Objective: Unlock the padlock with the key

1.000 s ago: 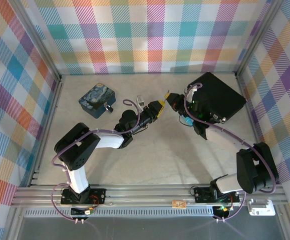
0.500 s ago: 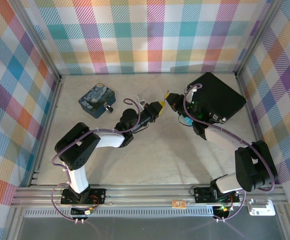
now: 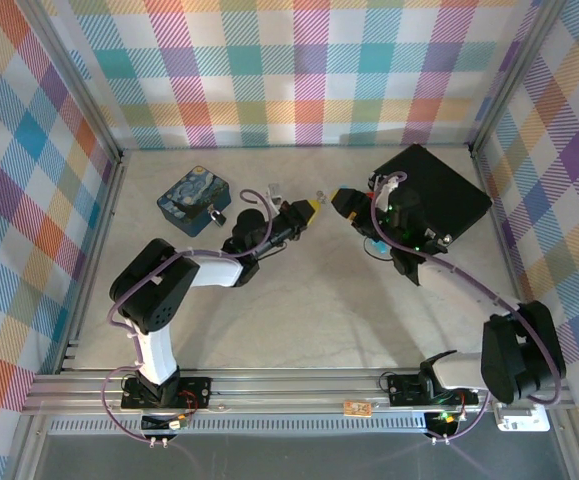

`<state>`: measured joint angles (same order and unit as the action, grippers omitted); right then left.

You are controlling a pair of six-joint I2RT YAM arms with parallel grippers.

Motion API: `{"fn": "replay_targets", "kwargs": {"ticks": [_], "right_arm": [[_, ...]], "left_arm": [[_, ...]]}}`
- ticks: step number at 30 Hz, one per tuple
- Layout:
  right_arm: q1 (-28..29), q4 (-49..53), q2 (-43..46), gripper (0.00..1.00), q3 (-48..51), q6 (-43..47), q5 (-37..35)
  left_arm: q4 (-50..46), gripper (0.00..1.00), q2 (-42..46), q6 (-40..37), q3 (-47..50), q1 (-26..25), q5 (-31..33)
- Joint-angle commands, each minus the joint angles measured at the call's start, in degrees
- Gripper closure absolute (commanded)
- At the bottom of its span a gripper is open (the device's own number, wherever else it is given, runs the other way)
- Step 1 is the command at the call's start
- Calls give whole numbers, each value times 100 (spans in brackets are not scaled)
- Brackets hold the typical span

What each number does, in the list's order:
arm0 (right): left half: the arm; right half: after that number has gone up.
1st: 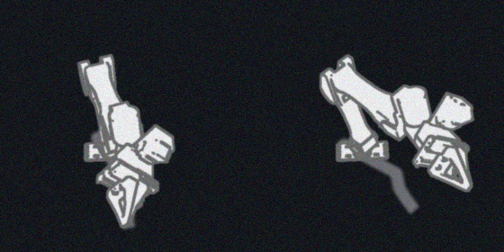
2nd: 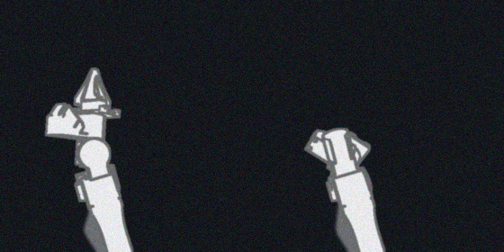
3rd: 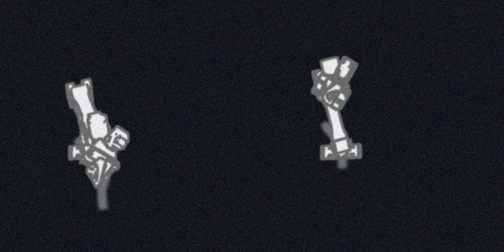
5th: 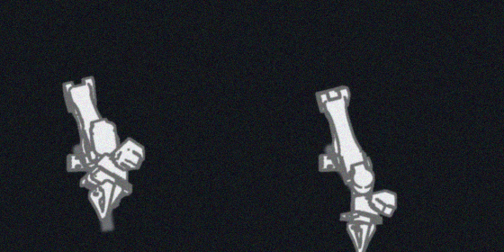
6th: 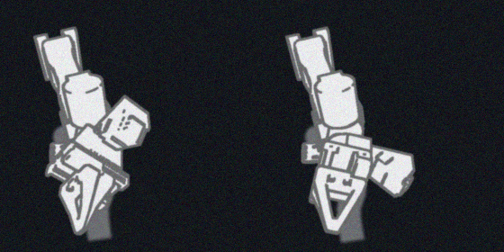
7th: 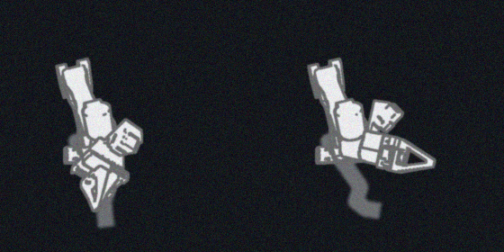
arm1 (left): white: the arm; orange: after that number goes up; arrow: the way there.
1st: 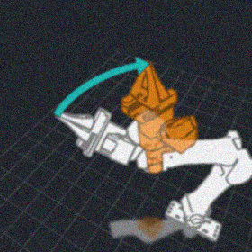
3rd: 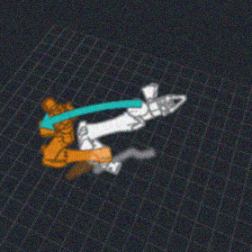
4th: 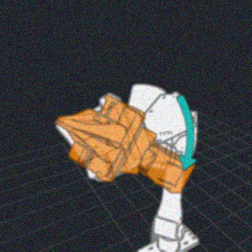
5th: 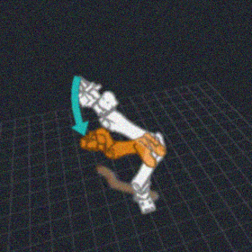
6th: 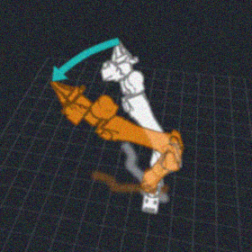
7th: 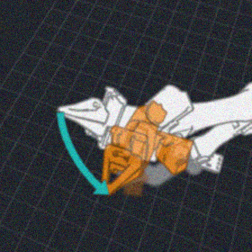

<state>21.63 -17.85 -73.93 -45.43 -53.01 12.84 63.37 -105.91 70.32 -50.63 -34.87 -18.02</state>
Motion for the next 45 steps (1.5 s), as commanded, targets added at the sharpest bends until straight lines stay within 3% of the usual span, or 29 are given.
{"fn": "replay_targets", "kwargs": {"ticks": [1,5,11,15,19,22,28,33,45], "right_arm": [[-199,811,356,24,67,866,-118],[-470,1448,569,21,55,1714,233],[-931,1699,530,25,-35,2515,2103],[-959,2017,443,31,-219,2765,2523],[-959,1708,280,38,-260,2638,3008],[-958,1569,183,40,-307,2724,3276],[-942,840,-102,51,-201,2553,3995],[-769,558,-266,55,-242,2592,4106],[-212,245,-842,64,-438,2582,4525]], "left_arm": [[-322,100,-19,-358,-160,298,-701],[-728,100,-9,-634,-341,596,-1475],[-2311,100,40,-1535,-994,811,-2812],[-4998,100,354,-3228,-1661,815,-3254],[-8217,100,537,-5457,-2584,815,-3040],[-9537,100,486,-6348,-3121,807,-3133],[-11302,100,328,-7753,-3901,738,-3778],[-11542,100,325,-8024,-4026,677,-4184],[-11398,100,489,-8026,-3875,481,-4080]]}}
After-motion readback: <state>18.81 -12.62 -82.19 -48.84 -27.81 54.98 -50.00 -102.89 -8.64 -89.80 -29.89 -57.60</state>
